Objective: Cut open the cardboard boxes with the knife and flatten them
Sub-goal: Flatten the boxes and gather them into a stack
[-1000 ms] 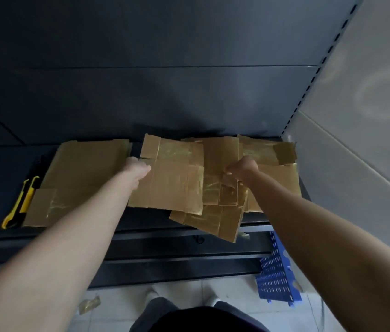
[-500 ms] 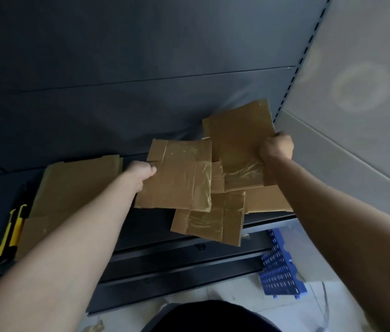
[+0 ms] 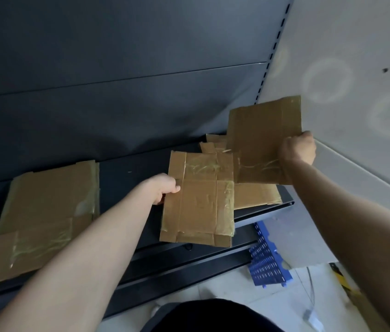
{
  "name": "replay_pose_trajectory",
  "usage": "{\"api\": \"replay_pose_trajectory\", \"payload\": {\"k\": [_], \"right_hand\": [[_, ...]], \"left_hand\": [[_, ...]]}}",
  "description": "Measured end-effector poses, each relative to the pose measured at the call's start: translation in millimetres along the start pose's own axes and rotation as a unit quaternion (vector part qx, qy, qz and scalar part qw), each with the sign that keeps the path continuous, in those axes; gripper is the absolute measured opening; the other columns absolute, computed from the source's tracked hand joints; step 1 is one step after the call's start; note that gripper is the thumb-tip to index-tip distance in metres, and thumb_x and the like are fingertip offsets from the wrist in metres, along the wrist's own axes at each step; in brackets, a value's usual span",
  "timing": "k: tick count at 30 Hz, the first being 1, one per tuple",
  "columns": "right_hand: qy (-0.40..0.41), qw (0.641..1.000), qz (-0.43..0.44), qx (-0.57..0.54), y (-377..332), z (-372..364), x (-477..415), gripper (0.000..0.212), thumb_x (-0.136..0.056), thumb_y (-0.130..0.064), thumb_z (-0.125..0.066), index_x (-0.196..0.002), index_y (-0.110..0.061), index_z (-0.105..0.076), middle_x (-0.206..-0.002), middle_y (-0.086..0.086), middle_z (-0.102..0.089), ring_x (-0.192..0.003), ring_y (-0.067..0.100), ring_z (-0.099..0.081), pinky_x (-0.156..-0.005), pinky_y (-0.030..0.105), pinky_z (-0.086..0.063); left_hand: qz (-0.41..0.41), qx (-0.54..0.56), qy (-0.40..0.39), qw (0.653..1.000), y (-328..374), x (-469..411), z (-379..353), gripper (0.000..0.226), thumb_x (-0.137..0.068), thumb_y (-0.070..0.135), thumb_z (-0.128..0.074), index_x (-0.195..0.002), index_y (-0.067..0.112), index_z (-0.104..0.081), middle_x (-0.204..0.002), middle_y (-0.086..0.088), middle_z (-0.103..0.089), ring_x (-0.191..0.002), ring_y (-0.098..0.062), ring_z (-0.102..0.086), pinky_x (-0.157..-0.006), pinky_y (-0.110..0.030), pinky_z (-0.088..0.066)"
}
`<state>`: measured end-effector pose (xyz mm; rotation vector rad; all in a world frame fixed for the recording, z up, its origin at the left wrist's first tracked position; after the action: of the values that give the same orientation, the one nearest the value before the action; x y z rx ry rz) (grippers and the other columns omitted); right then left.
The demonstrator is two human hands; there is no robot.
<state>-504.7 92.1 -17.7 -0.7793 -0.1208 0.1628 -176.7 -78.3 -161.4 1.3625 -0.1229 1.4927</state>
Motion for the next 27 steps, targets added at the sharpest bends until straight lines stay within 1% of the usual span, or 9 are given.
{"api": "replay_pose_trajectory", "payload": {"k": [4, 8, 12, 15, 17, 20, 23, 25, 27], "right_hand": [[-0.026, 1.000, -0.014, 0.005, 8, -9, -1, 0.034, -0.091, -0.010, -0.039, -0.122, -0.004, -0.053, -0.123, 0.018, -0.059, -0.112, 0.037, -0.056, -0.094, 0.040, -0.044], [-0.083, 0.996, 0.002, 0.038, 10, -36, 4, 0.033, -0.090, -0.011, -0.041, -0.118, -0.004, -0.057, -0.117, 0.018, -0.062, -0.106, 0.037, -0.060, -0.091, 0.042, -0.048], [-0.145, 0.987, 0.003, 0.072, 16, -69, 16, 0.031, -0.093, -0.004, -0.043, -0.119, 0.002, -0.057, -0.116, 0.018, -0.062, -0.107, 0.037, -0.060, -0.092, 0.041, -0.047], [-0.174, 0.979, 0.000, 0.108, 18, -91, 18, 0.034, -0.092, -0.006, -0.049, -0.124, -0.002, -0.057, -0.122, 0.018, -0.061, -0.113, 0.035, -0.057, -0.105, 0.045, -0.038], [-0.159, 0.973, 0.009, 0.167, 16, -94, 19, 0.038, -0.094, -0.008, -0.046, -0.131, -0.004, -0.052, -0.131, 0.017, -0.054, -0.124, 0.033, -0.048, -0.108, 0.044, -0.026], [-0.115, 0.956, 0.105, 0.250, -9, -97, 30, 0.045, -0.093, -0.008, -0.044, -0.138, -0.008, -0.043, -0.141, 0.016, -0.040, -0.131, 0.032, -0.034, -0.108, 0.044, -0.023], [-0.169, 0.942, 0.225, 0.181, -50, -128, 61, 0.041, -0.094, -0.005, -0.041, -0.134, -0.010, -0.047, -0.139, 0.014, -0.044, -0.130, 0.030, -0.038, -0.108, 0.042, -0.032], [-0.268, 0.918, 0.271, 0.114, -70, -155, 103, 0.029, -0.097, -0.006, -0.040, -0.121, -0.008, -0.056, -0.119, 0.013, -0.057, -0.117, 0.029, -0.053, -0.092, 0.036, -0.046], [-0.358, 0.876, 0.301, 0.117, -79, -178, 148, 0.017, -0.099, -0.013, -0.042, -0.099, -0.008, -0.059, -0.093, 0.009, -0.057, -0.091, 0.026, -0.061, -0.068, 0.029, -0.047]], "left_hand": [[-0.004, 0.013, -0.015, 1.000, -1, 3, 8, 0.031, -0.095, 0.006, -0.053, -0.125, 0.001, -0.050, -0.125, -0.016, -0.056, -0.117, -0.032, -0.053, -0.102, -0.044, -0.042], [-0.020, 0.026, 0.033, 0.999, -7, 9, 64, 0.033, -0.097, 0.007, -0.052, -0.129, 0.000, -0.047, -0.124, -0.016, -0.055, -0.113, -0.030, -0.054, -0.094, -0.036, -0.043], [-0.026, 0.011, 0.144, 0.989, -28, 25, 120, 0.038, -0.097, 0.015, -0.052, -0.132, 0.002, -0.042, -0.092, -0.005, -0.050, -0.073, -0.019, -0.050, -0.059, -0.025, -0.039], [-0.024, 0.031, 0.166, 0.985, -46, 30, 126, 0.031, -0.097, 0.010, -0.051, -0.127, 0.002, -0.047, -0.104, -0.008, -0.056, -0.094, -0.026, -0.056, -0.090, -0.037, -0.047], [-0.016, 0.044, 0.171, 0.984, -56, 28, 124, 0.029, -0.096, 0.012, -0.054, -0.122, 0.002, -0.049, -0.107, -0.009, -0.058, -0.092, -0.023, -0.055, -0.089, -0.038, -0.047], [-0.028, 0.103, 0.179, 0.978, -60, 24, 120, 0.046, -0.091, 0.010, -0.062, -0.132, 0.006, -0.043, -0.127, -0.011, -0.054, -0.112, -0.027, -0.053, -0.094, -0.042, -0.044], [-0.053, 0.161, 0.194, 0.966, -56, 23, 118, 0.066, -0.086, 0.000, -0.065, -0.139, 0.016, -0.029, -0.131, -0.013, -0.047, -0.120, -0.029, -0.048, -0.094, -0.043, -0.044], [-0.058, 0.170, 0.196, 0.964, -54, 21, 117, 0.076, -0.086, 0.000, -0.065, -0.146, 0.019, -0.023, -0.137, -0.012, -0.044, -0.124, -0.029, -0.046, -0.098, -0.044, -0.044], [-0.055, 0.167, 0.195, 0.965, -57, 19, 115, 0.076, -0.088, 0.002, -0.064, -0.149, 0.016, -0.021, -0.143, -0.010, -0.042, -0.127, -0.030, -0.045, -0.103, -0.046, -0.041]]}}
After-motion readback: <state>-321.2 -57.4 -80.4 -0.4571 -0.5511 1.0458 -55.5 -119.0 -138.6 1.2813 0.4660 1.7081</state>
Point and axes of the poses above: each hand's wrist, its own x-axis away from the middle knuckle, its own z-axis out of the back of the hand, y = z × x, the point moved 10 cm from there along -x, towards the middle knuckle
